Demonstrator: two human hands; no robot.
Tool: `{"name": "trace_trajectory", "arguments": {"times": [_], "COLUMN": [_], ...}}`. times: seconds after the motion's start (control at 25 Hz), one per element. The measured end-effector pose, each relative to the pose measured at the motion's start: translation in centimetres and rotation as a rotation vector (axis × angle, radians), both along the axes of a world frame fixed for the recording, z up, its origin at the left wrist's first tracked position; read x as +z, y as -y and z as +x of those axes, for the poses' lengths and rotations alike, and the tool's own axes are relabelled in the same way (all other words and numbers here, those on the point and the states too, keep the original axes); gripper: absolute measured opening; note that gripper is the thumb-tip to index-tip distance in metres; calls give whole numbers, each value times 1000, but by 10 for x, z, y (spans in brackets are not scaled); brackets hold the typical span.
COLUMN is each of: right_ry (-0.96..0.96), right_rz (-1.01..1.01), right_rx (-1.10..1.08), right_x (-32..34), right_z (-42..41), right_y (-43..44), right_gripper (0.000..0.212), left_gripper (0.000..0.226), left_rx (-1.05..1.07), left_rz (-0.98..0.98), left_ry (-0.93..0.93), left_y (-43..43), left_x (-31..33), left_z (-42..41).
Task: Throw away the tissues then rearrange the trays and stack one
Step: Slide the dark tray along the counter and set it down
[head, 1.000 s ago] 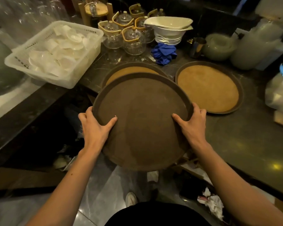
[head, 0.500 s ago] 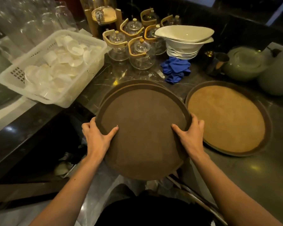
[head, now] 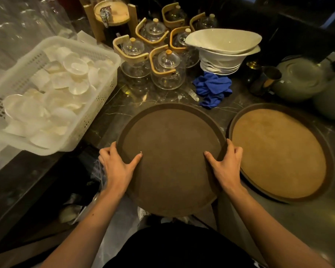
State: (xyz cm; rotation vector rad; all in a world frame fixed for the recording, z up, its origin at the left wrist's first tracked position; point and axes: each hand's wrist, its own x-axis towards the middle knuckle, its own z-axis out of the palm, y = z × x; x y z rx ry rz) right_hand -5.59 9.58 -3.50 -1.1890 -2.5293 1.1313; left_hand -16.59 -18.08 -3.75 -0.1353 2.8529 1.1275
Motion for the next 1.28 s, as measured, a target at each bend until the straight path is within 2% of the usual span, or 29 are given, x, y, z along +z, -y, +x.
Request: {"name": "trace_trajectory", "arguments": {"times": [0.76, 1.12, 1.28], "right_ry": [74, 74, 79], "right_rz": [182, 252, 274], "right_rx": [24, 21, 15], "right_x": [-18, -20, -18], "right_z": [-7, -5, -3], "right_y": [0, 4, 6], "right_gripper": [90, 89, 77], "left_gripper": [93, 93, 94], "left_rx": [-57, -84, -130], "left_rz": [-135, -130, -142], "left_ry": [-47, -29, -59], "left_y": [-2, 5, 8], "left_x": [-16, -21, -20], "left_z": [-10, -13, -15]}}
